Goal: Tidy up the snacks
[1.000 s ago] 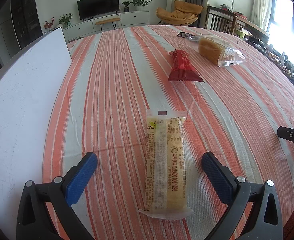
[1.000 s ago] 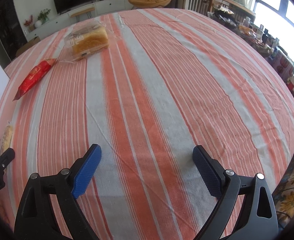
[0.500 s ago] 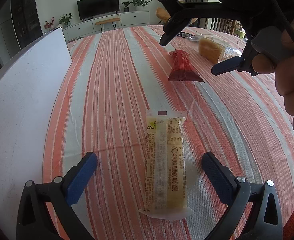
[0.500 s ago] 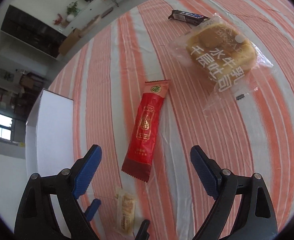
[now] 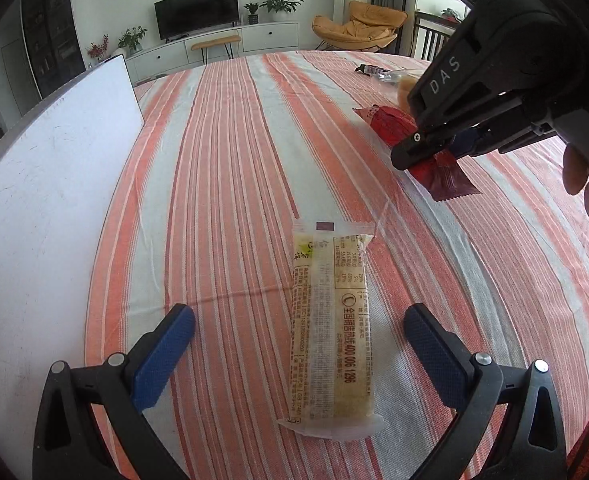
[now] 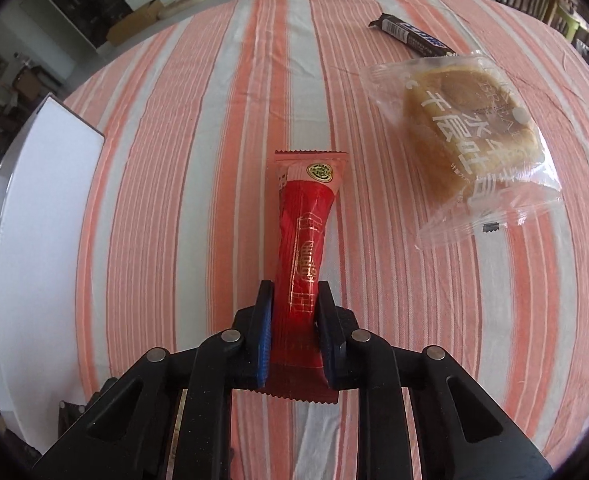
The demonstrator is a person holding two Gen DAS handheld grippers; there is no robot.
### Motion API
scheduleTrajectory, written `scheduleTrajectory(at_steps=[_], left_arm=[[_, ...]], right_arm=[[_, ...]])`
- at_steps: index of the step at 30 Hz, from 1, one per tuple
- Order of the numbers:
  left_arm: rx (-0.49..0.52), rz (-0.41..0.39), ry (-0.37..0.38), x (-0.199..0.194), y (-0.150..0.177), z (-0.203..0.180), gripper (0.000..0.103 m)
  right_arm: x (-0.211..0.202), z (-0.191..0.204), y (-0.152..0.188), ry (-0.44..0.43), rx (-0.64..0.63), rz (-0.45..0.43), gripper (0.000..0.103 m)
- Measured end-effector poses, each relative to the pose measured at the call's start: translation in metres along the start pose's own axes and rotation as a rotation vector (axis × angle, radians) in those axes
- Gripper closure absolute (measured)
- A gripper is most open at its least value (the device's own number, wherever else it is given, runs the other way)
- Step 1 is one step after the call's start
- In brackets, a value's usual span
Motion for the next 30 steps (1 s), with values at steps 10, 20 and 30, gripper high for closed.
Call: scheduleTrajectory(at_steps=[10,20,30], left_arm=[[0.0,0.0,0.0,0.0,0.0,0.0,0.0],[0.0,0.0,0.0,0.0,0.0,0.0,0.0],[-0.001,0.0,-0.001,0.0,0.0,0.0,0.0]], right_arm=[[-0.057,-0.063,0.099,0.154,-0.092,0.044,0.083],[-0.069,-0.085,0.175,0.231,0.136,-0.242,0.048],[-0.057,-0.075,0.17,0.31,0.115,-0.261,0.018]])
Point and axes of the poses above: each gripper's, at about its wrist camera, not at the fingertips, and x roughly the way its jaws point, z to its left, y to its underside, the point moved 7 cm from there along x, roughly the way its jaws point, and after that the axes turned 12 degrees about -x, right-handed, at the moved point
